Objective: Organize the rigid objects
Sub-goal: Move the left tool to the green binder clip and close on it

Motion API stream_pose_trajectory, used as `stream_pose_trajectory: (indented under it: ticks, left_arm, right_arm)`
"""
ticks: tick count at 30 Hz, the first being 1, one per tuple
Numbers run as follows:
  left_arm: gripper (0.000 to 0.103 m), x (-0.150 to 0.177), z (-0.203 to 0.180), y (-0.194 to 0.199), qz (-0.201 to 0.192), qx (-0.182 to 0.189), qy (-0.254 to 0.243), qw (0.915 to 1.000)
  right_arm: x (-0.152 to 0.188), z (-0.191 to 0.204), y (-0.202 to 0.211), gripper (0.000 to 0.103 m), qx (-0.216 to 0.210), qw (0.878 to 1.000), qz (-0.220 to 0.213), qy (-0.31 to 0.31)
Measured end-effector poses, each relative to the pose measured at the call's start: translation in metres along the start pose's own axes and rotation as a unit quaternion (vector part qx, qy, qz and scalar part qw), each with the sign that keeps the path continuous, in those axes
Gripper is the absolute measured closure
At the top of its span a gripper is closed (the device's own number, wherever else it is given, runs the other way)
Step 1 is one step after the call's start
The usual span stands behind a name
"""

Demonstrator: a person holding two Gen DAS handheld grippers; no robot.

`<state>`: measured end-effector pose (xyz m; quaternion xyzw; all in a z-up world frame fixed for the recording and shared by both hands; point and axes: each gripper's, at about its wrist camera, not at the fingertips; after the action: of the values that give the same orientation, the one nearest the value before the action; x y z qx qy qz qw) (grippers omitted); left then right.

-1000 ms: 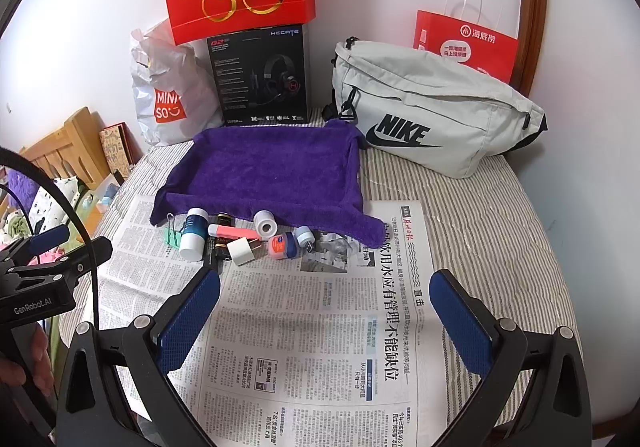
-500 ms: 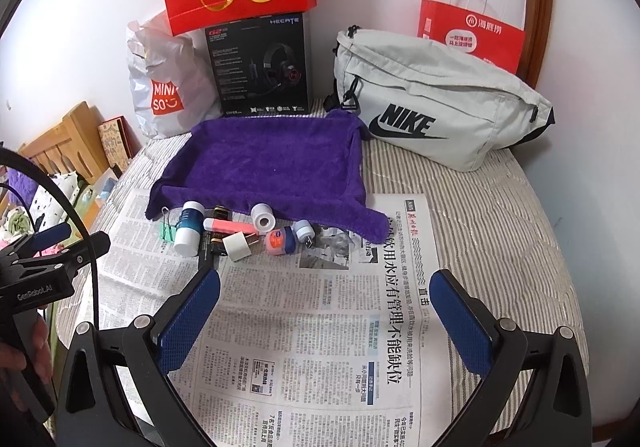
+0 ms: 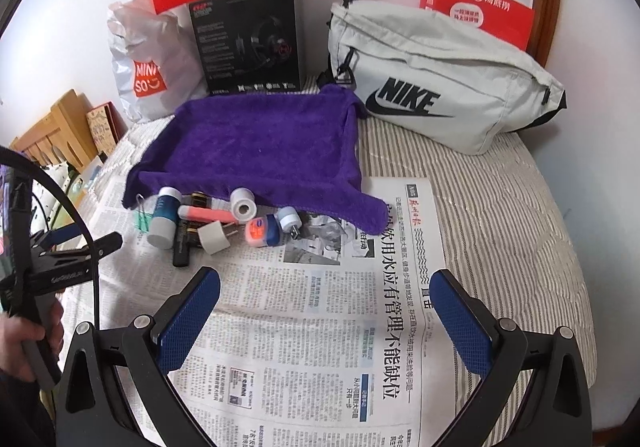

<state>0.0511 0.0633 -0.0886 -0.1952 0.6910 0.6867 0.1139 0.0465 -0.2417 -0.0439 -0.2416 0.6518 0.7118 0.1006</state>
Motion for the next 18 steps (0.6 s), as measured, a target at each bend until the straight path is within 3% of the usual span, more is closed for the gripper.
stream_pose_trajectory:
  ticks: [8, 14, 18]
  left_arm:
    - [0.013, -0.014, 0.007, -0.044, 0.020, -0.003, -0.014, 0.9997]
    - [0.020, -0.014, 0.003, -0.055, 0.002, -0.014, -0.028, 0.9995]
    - [0.029, -0.016, 0.001, -0.055, -0.008, -0.009, -0.040, 0.9991]
  right_arm:
    - [-0.004, -0.007, -0.025, 0.000, -0.004, 1.000, 0.011, -0.001]
    - [-0.007, -0.015, -0.047, 0.001, -0.001, 1.000, 0.022, -0.004]
    - [-0.008, -0.019, -0.058, 0.002, -0.004, 1.000, 0.027, -0.008]
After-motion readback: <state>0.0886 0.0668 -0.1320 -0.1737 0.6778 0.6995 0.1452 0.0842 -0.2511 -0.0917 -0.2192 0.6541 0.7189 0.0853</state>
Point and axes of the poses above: each gripper's, at about its wrist camera, not at the fingertips, and y roughly against the way its jaws point, z to its left, x to its underside, and after that the axes turned 9 degrees about z, right-handed
